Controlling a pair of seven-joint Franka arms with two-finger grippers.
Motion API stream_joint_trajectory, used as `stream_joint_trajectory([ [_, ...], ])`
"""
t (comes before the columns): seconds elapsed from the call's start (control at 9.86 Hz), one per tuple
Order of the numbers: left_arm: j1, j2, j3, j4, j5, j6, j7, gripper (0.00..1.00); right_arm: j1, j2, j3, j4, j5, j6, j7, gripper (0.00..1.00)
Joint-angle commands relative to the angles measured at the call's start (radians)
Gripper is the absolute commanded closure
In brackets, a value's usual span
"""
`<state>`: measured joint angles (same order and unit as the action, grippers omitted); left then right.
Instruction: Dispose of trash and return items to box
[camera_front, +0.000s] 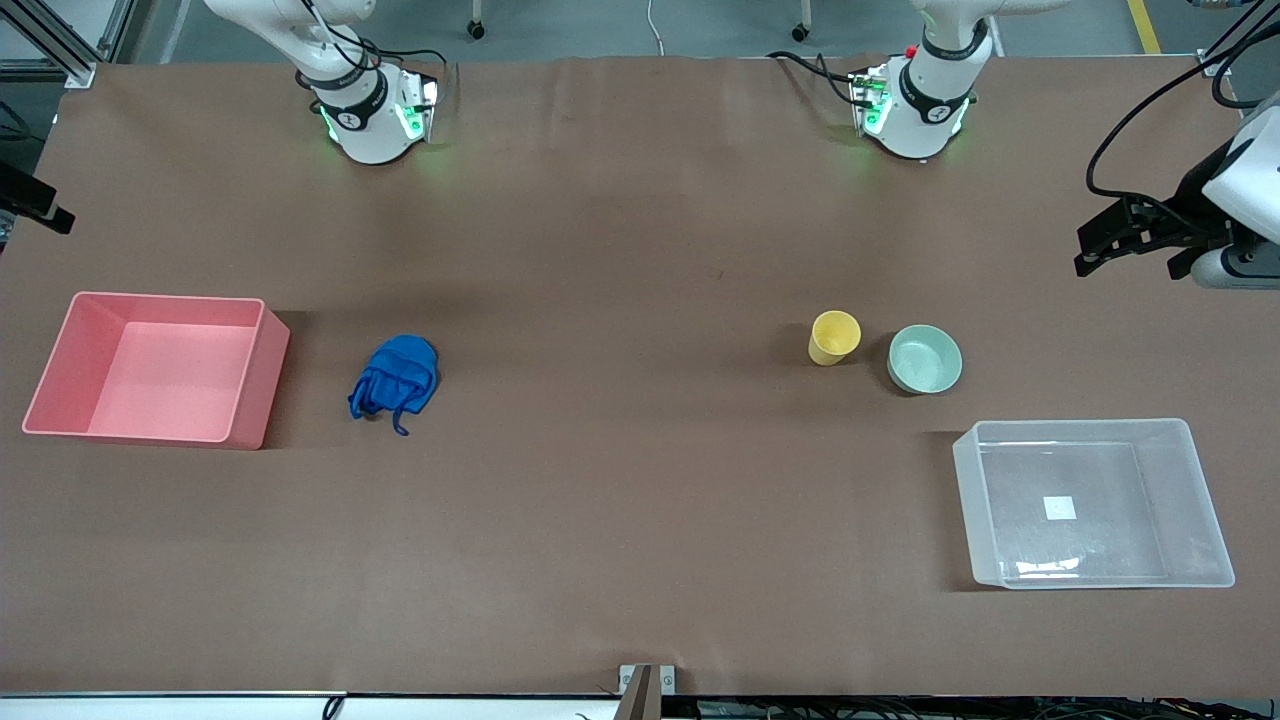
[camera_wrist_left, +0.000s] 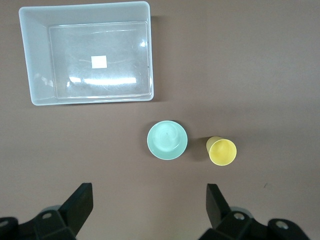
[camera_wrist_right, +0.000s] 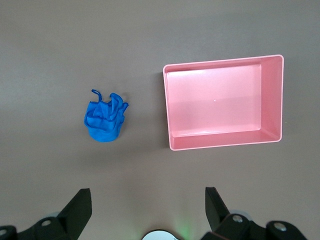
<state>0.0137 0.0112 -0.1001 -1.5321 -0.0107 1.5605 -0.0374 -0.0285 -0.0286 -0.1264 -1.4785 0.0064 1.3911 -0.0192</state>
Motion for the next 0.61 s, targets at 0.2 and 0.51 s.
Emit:
stream_joint_trajectory([
  [0.2,0.006,0.029,-0.006,0.004,0.006,-0.002,0.002,0.00,-0.001,-0.008,-0.002,-0.006,0.017,0.000,-0.010,0.00],
  [0.51,0.011,0.038,-0.001,-0.002,0.000,0.024,0.014,0.00,0.016,-0.008,0.002,-0.006,0.017,-0.001,0.004,0.00],
])
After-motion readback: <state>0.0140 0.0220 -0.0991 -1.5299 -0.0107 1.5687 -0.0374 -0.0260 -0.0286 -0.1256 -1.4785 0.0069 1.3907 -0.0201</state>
